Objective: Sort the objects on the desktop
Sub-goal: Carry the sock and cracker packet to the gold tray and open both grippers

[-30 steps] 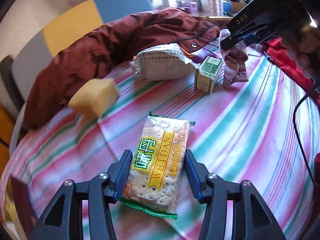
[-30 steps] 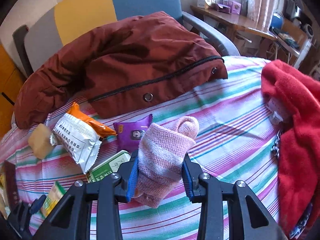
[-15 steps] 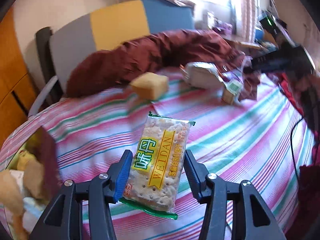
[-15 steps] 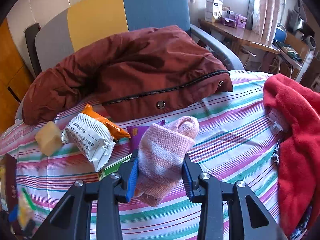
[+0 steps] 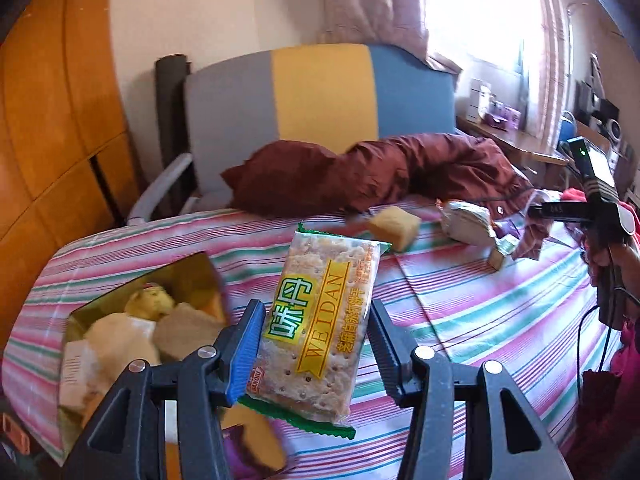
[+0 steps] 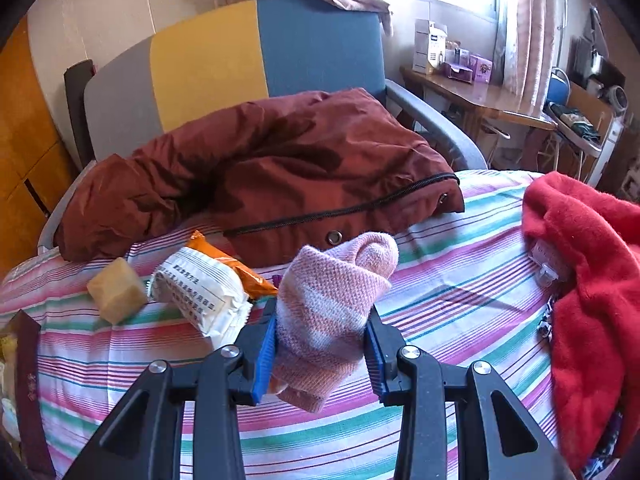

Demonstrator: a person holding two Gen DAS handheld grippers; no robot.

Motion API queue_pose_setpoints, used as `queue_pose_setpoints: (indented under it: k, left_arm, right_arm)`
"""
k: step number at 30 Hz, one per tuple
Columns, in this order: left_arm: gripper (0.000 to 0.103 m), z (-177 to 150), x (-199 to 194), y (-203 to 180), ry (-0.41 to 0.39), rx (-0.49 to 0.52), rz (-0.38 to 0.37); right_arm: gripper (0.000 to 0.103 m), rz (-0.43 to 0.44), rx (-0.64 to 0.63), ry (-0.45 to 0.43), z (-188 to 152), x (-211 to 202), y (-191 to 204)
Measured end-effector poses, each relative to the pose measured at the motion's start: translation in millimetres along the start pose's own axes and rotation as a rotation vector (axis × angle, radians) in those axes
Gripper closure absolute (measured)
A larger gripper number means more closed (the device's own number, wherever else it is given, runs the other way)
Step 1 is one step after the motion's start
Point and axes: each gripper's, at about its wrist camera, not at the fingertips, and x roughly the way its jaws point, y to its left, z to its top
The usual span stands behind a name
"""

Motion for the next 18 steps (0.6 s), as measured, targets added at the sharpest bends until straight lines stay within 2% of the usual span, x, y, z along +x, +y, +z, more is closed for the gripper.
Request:
queue_pose_setpoints:
  k: [9, 18]
  left_arm:
    - [0.050, -15.7, -18.7, 40.6, -0.002, -0.075, 0.064]
    - [0.050, -33.7, -35.6, 77.7, -0.004, -0.149, 0.115]
  right_arm:
    - [0.064, 0.010, -0.032, -0.038, -1.8, -20.5, 17.7]
    - [0.064, 0.070, -0.110, -0.126, -4.5, -74.1, 57.1]
